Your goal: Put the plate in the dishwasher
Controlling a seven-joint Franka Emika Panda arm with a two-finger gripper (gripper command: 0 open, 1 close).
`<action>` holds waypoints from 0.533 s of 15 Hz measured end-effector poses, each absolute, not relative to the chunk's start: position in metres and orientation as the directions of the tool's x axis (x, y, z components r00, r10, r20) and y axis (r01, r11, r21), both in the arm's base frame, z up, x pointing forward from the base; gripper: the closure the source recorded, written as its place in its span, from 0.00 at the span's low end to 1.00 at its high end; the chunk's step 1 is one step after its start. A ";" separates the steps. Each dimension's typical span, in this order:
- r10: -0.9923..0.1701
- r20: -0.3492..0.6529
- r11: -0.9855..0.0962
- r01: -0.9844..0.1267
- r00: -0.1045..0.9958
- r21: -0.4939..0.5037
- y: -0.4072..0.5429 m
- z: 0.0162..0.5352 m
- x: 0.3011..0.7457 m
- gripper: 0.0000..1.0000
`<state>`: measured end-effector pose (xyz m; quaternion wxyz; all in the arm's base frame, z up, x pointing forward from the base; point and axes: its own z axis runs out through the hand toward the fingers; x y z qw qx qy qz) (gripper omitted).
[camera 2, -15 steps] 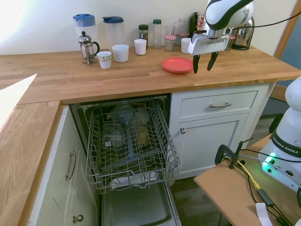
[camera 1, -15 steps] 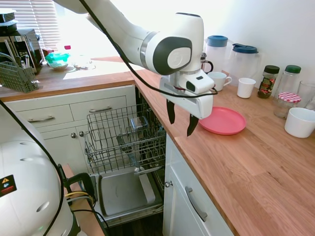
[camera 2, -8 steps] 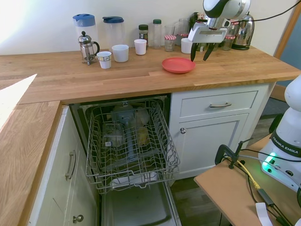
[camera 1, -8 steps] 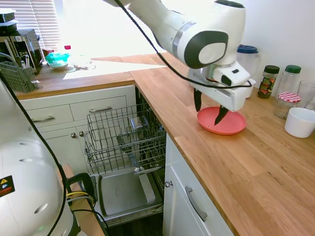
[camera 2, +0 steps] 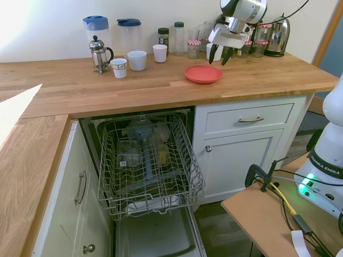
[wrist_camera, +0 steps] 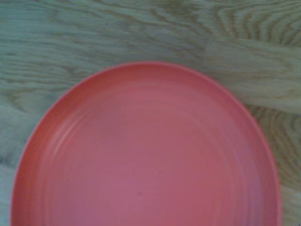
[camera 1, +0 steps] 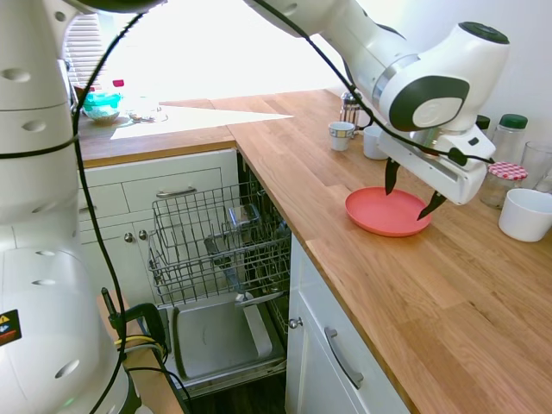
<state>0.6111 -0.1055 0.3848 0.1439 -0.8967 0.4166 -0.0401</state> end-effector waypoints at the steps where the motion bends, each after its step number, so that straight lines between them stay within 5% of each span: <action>1: -0.762 -0.052 -0.607 -0.739 0.646 -0.291 -0.114 0.381 0.619 0.00; 2: -0.764 -0.059 -0.603 -0.743 0.643 -0.289 -0.120 0.378 0.623 0.00; 3: -0.765 -0.073 -0.598 -0.748 0.640 -0.287 -0.124 0.377 0.627 1.00; 8: -0.740 -0.181 -0.596 -0.756 0.648 -0.271 -0.129 0.355 0.634 1.00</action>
